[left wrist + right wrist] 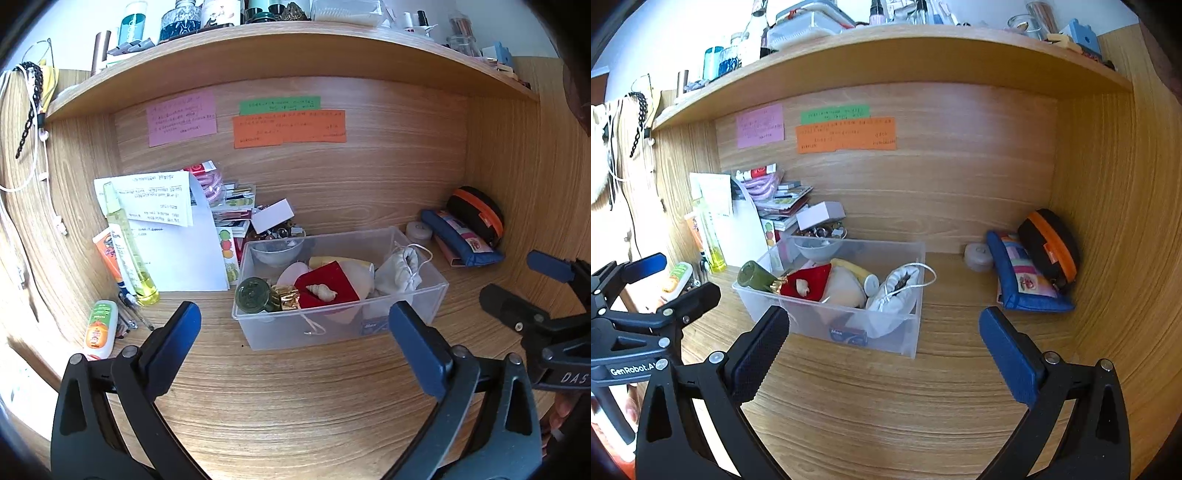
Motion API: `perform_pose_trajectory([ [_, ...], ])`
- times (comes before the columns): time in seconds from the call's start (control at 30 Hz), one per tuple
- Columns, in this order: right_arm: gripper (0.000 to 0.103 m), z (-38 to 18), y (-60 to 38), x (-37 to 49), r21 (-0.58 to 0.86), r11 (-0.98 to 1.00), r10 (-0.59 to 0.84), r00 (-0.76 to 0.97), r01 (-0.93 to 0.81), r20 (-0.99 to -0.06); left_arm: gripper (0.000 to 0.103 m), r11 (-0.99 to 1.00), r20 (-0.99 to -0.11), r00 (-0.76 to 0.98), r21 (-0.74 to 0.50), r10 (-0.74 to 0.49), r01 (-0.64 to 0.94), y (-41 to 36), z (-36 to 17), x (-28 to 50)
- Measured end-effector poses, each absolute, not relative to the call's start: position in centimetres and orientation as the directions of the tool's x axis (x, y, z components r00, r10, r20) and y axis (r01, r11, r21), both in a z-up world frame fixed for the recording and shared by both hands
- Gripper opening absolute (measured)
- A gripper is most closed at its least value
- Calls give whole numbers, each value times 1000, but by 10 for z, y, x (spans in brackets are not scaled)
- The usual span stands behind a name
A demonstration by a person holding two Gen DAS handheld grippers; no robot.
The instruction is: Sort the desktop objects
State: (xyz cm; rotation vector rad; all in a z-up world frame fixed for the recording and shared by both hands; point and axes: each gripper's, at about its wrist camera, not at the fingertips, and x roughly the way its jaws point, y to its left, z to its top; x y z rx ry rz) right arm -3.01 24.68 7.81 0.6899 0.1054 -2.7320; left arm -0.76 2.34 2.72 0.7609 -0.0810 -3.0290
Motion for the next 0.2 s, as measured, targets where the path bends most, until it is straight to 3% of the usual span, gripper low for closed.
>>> perform_pose_trajectory([
  [0.2, 103, 72, 245, -38, 6, -947, -283, -826, 321, -487, 103, -998, -474, -880, 67, -31, -1, 26, 23, -18],
])
